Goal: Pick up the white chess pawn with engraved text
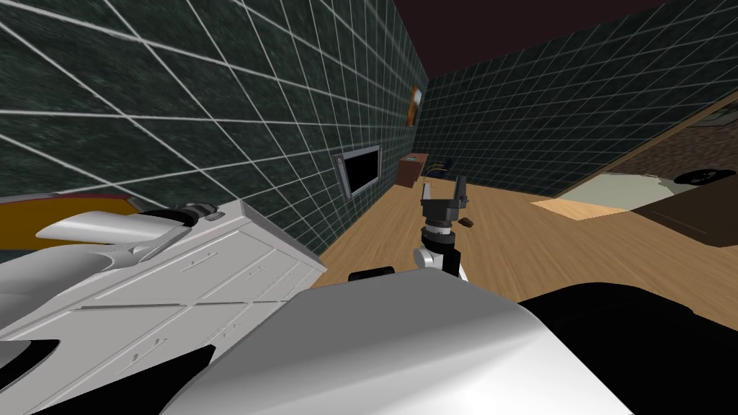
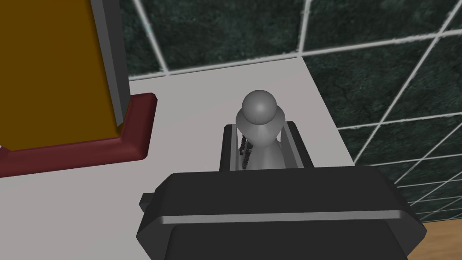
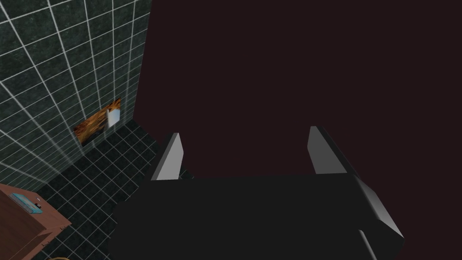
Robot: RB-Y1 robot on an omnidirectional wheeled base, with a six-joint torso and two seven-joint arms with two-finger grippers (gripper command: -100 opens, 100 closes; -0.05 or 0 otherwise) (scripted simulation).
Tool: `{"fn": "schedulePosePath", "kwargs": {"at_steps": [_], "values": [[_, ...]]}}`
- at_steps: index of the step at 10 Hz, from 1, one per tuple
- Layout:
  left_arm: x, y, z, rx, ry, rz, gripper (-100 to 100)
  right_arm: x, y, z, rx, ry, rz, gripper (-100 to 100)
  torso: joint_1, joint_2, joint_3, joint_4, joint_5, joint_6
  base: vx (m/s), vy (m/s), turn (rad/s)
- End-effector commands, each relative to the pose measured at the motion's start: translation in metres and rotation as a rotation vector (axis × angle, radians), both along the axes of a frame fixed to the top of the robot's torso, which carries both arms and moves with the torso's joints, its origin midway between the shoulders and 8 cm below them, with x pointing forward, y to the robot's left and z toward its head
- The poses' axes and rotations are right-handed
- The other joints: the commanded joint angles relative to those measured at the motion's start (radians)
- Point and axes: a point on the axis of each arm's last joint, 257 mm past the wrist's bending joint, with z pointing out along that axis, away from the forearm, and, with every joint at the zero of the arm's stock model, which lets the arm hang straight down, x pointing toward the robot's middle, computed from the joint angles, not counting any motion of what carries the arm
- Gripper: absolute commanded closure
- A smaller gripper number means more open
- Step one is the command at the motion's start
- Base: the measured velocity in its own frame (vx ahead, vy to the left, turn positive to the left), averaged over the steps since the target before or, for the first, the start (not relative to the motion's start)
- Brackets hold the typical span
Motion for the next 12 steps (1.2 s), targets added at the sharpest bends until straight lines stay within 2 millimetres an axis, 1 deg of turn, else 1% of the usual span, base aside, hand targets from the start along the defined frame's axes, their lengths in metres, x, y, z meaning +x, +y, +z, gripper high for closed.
{"fn": "schedulePosePath", "kwargs": {"at_steps": [1,3,4,5,6,7,8,9,10,11,12], "values": [[0.002,-0.011,-0.021,-0.01,0.036,-0.02,100,0.0,0.0,0.0,0.0,0.0,0.0,0,0.0,0.0,0.0,0.0,0.0,0.0,0.018,0.0,-0.03],[-0.006,-0.004,-0.021,-0.019,0.025,-0.004,100,0.0,0.0,0.0,0.0,0.0,0.0,0,-0.001,-0.003,-0.004,-0.005,0.006,0.003,0.008,-0.005,-0.025],[-0.004,-0.004,-0.013,-0.023,0.004,-0.003,100,0.0,0.0,0.0,0.0,0.0,0.0,0,-0.001,-0.003,-0.005,-0.007,0.009,0.003,-0.003,-0.009,0.001],[-0.005,-0.012,-0.029,-0.022,0.041,-0.019,100,0.0,0.0,0.0,0.0,0.0,0.0,0,-0.001,-0.003,-0.005,-0.007,0.009,0.002,0.008,-0.007,-0.03],[-0.011,-0.007,-0.031,-0.027,0.04,-0.007,100,0.0,0.0,0.0,0.0,0.0,0.0,0,-0.001,-0.003,-0.006,-0.008,0.011,0.004,0.014,-0.001,-0.03],[-0.01,-0.005,-0.022,-0.031,0.016,-0.003,100,0.0,0.0,0.0,0.0,0.0,0.0,0,-0.001,-0.004,-0.007,-0.01,0.013,0.004,0.005,-0.006,-0.006],[-0.01,-0.005,-0.019,-0.032,0.006,-0.003,100,0.0,0.0,0.0,0.0,0.0,0.0,0,-0.001,-0.004,-0.007,-0.01,0.014,0.003,-0.003,-0.007,0.006],[-0.011,-0.013,-0.033,-0.03,0.04,-0.018,100,0.0,0.0,0.0,0.0,0.0,0.0,0,-0.001,-0.004,-0.007,-0.009,0.014,0.003,0.009,-0.002,-0.029],[-0.018,-0.007,-0.033,-0.035,0.036,-0.005,100,0.0,0.0,0.0,0.0,0.0,0.0,0,-0.001,-0.005,-0.007,-0.01,0.015,0.005,0.014,0.003,-0.04],[-0.017,-0.005,-0.023,-0.039,0.009,0.0,100,0.0,0.0,0.0,0.0,0.0,0.0,0,-0.001,-0.005,-0.008,-0.012,0.017,0.004,0.0,0.0,0.0],[-0.019,-0.012,-0.037,-0.035,0.046,-0.015,100,0.0,0.0,0.0,0.0,0.0,0.0,0,0.0,-0.005,-0.008,-0.012,0.017,0.004,0.011,-0.008,-0.022]]}}
